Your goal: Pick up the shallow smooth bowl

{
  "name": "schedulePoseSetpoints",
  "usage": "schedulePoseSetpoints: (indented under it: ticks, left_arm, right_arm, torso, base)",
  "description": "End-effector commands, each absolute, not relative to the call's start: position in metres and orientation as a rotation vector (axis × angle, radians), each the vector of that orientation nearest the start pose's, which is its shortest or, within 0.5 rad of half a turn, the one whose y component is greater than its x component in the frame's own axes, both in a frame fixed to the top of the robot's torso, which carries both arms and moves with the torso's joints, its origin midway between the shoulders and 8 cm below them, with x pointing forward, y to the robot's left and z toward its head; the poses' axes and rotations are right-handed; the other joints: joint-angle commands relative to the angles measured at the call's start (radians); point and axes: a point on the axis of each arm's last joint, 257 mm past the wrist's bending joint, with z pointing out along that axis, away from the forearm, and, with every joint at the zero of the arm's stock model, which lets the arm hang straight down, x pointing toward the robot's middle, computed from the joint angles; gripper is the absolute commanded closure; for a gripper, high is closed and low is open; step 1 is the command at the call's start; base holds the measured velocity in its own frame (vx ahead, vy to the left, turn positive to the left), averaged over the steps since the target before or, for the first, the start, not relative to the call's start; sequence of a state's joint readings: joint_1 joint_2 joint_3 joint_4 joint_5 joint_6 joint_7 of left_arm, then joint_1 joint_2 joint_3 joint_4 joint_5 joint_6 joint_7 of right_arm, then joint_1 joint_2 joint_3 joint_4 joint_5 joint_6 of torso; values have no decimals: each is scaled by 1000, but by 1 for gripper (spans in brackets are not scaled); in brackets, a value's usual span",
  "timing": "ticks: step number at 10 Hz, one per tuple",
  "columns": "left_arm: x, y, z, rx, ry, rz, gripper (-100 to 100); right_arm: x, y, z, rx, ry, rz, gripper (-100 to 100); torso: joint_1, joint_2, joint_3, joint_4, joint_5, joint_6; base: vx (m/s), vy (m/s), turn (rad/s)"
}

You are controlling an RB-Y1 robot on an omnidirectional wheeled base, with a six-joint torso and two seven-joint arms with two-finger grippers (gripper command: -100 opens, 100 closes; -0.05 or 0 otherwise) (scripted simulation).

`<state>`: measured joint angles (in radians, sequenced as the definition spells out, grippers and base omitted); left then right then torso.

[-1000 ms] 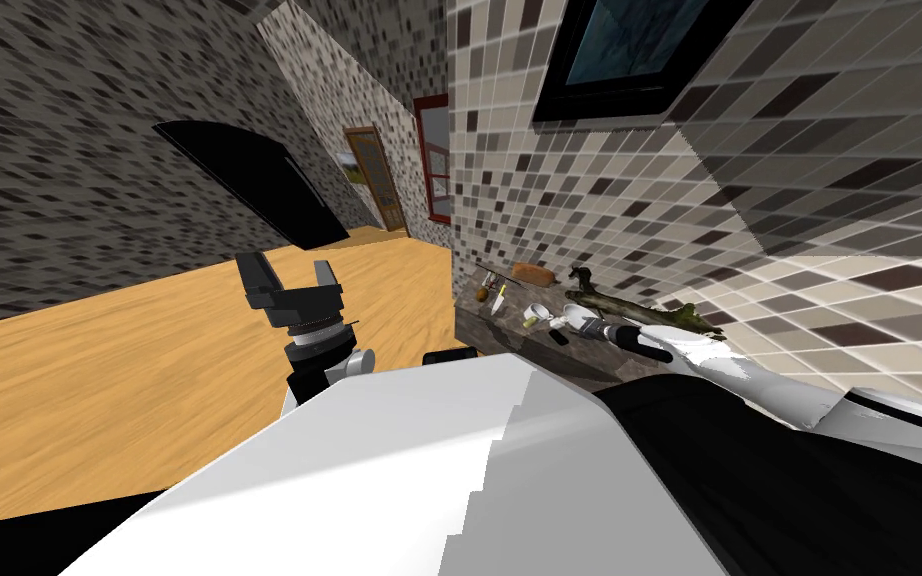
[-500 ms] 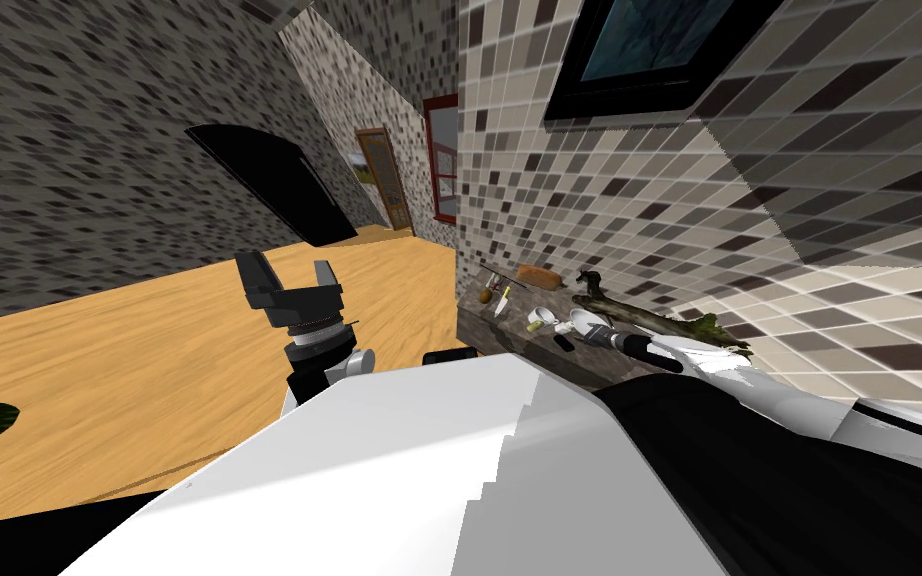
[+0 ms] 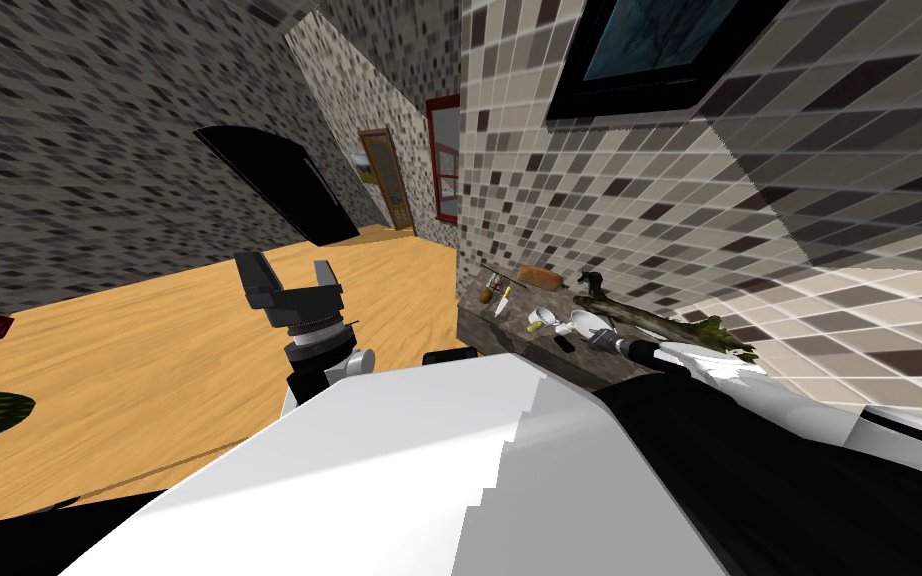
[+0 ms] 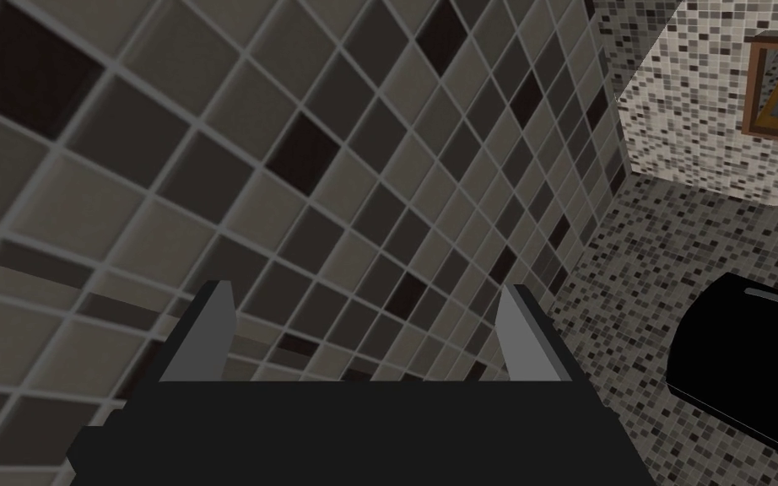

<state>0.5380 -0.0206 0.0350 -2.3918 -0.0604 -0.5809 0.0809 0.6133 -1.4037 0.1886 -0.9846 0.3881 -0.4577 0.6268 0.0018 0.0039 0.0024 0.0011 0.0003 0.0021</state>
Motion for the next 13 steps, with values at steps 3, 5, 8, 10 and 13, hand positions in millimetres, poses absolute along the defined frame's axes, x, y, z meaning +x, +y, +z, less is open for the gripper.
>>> schedulePoseSetpoints:
  ticks: [3, 5, 8, 10, 13]
  left_arm:
    - [302, 278, 75, -523, 509, -1324, 0]
    - [302, 278, 75, -523, 509, -1324, 0]
    - [302, 278, 75, -523, 509, -1324, 0]
    - [302, 278, 75, -523, 509, -1324, 0]
    - [302, 278, 75, -523, 509, -1324, 0]
  right_arm:
    - [173, -743, -319, -754, 2499, -576, 100]
    - [173, -743, -320, -755, 2499, -574, 0]
    - [197, -735, -315, -780, 2481, -559, 100]
    - [214, -729, -310, -793, 2467, -547, 100]
    - [230, -724, -306, -827, 2456, -544, 100]
  torso:
    - [0, 0, 0, 0, 0, 0]
    - [0, 0, 1, 1, 0, 0]
    - [2, -1, 0, 1, 1, 0]
    - [2, 0, 1, 1, 2, 1]
    - [1, 2, 2, 1, 2, 1]
  base:
    - [0, 0, 0]
    - [0, 0, 0]
    - [15, 17, -55]
    - [4, 3, -118]
    - [-13, -2, -64]
